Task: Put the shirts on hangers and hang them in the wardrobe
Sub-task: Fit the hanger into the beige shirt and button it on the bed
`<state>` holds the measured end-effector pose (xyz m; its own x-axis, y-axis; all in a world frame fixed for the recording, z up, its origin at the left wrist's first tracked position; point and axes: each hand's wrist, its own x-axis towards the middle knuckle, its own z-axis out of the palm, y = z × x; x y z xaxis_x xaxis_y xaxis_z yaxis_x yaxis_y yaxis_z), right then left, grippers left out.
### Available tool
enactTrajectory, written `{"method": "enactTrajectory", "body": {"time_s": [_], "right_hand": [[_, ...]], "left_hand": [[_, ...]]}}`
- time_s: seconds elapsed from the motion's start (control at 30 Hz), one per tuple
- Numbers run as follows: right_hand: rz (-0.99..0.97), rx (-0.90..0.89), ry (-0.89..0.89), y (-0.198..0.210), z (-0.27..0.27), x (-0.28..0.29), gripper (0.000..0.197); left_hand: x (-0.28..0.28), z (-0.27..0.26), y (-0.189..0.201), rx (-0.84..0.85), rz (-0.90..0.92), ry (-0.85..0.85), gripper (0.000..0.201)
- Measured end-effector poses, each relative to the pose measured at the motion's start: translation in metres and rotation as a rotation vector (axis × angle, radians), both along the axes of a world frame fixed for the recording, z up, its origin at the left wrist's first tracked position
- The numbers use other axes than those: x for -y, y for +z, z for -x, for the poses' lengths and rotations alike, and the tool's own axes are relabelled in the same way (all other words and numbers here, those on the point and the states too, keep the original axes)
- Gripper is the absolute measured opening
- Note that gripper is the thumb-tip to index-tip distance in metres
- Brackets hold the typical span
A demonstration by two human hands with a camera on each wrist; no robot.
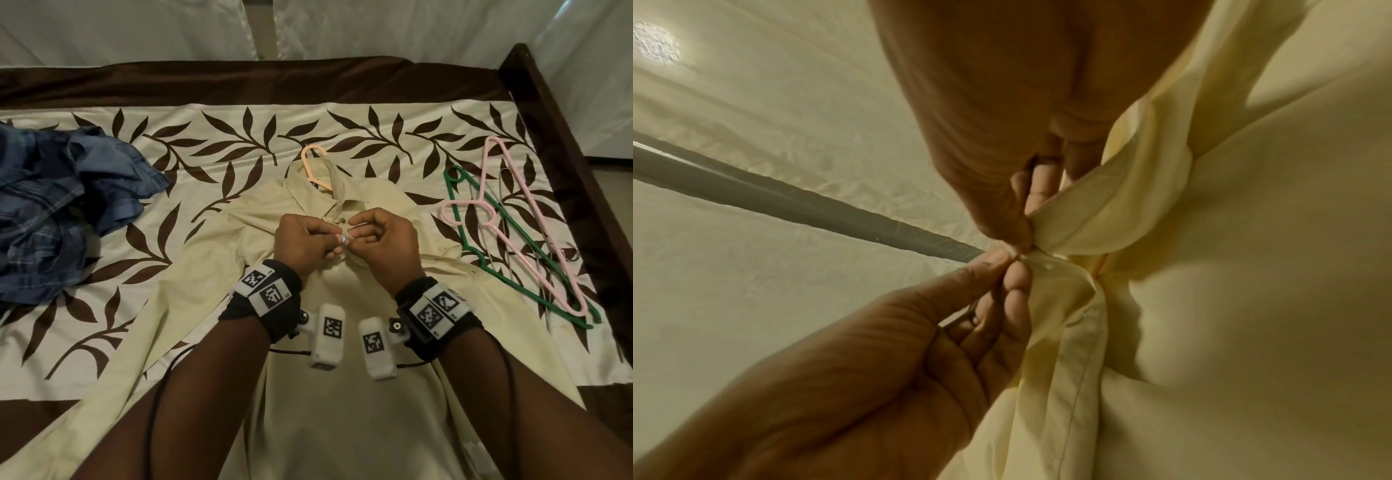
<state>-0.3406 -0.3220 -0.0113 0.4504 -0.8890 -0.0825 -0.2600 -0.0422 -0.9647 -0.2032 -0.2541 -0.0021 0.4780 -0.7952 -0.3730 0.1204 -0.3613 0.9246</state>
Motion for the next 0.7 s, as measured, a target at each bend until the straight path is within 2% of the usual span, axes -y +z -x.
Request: {"method": "enactTrajectory", "body": {"time_s": [0.13, 0.37, 0.57, 0.7], "right_hand": [[0.049, -0.022, -0.010, 0.000, 0.000, -0.004, 0.026], [0.112, -0.021, 0.005, -0.003, -0.001, -0.006, 0.025], [0.231, -0.064, 0.029, -0.004, -0.005, -0.008, 0.022], [0.361, -0.093, 0.070, -0.004, -0.003, -0.008, 0.023]], "left_hand": [[0.001, 0.001, -0.002, 0.022, -0.027, 0.013, 0.007], [0.000, -0.004, 0.002, 0.031, -0.048, 0.010, 0.012], [0.006, -0.003, 0.004, 0.144, -0.074, 0.005, 0.010], [0.009, 0.000, 0.013, 0.040, -0.140, 0.003, 0.037]]}}
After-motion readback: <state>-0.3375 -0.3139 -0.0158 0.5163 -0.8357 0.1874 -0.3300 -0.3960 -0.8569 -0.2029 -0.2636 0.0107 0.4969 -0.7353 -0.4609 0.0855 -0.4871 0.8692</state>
